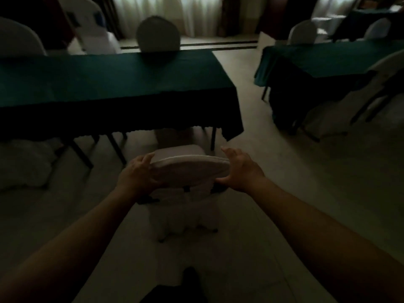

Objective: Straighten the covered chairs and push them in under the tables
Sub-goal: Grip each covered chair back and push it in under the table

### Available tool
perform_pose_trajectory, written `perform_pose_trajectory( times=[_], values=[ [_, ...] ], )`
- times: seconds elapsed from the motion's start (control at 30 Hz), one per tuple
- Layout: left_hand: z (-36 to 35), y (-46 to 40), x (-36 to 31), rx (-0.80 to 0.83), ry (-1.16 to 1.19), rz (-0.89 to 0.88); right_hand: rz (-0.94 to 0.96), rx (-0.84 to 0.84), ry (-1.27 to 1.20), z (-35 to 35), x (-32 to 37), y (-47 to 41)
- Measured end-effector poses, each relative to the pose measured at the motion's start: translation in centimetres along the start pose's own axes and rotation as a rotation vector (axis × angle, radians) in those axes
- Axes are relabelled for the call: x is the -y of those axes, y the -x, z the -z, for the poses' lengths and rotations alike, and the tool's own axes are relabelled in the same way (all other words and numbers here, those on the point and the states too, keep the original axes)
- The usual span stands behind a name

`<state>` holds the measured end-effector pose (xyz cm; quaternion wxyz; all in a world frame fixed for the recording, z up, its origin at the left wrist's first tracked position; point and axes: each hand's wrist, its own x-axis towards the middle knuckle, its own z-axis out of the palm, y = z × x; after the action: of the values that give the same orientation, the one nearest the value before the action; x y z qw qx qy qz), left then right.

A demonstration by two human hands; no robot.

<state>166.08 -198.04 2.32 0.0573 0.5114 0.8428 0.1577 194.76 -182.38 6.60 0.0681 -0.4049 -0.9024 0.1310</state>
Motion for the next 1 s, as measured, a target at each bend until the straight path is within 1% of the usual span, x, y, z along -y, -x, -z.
perform_pose_trajectory(
  times=[0.17, 0.3, 0.4, 0.47, 0.57, 0.73, 0.87, 1.0],
  values=[
    [-2.1, -1.8, 2.2, -0.003, -0.004, 0.038, 0.016, 0.101, 0.016, -1.7, 0.2, -4.4],
    [-3.8, -3.1, 2.9, -0.041, 0.044, -0.034, 0.011, 0.190, 0.075, -3.4, -0.3, -6.5],
    [-4.0, -3.2, 2.7, -0.097, 0.028, -0.074, 0.041, 0.174, 0.080, -5.3, -0.9, -7.7],
    [-3.7, -3.4, 2.2, -0.129, -0.017, -0.090, 0.104, 0.114, 0.032, -6.1, -1.3, -8.3],
    [-3.3, -3.4, 1.5, -0.158, -0.103, -0.070, 0.175, 0.069, -0.006, -6.2, -1.9, -8.7],
    [-2.9, -3.1, 1.0, -0.170, -0.129, -0.062, 0.296, 0.082, 0.103, -5.7, -2.3, -9.6],
    [-2.6, -3.0, 0.3, -0.246, -0.123, -0.077, 0.345, 0.105, 0.158, -4.8, -2.3, -10.1],
    [-2.2, -3.7, -0.1, -0.269, -0.137, -0.054, 0.381, 0.111, 0.183, -3.6, -1.9, -11.5]
  ],
)
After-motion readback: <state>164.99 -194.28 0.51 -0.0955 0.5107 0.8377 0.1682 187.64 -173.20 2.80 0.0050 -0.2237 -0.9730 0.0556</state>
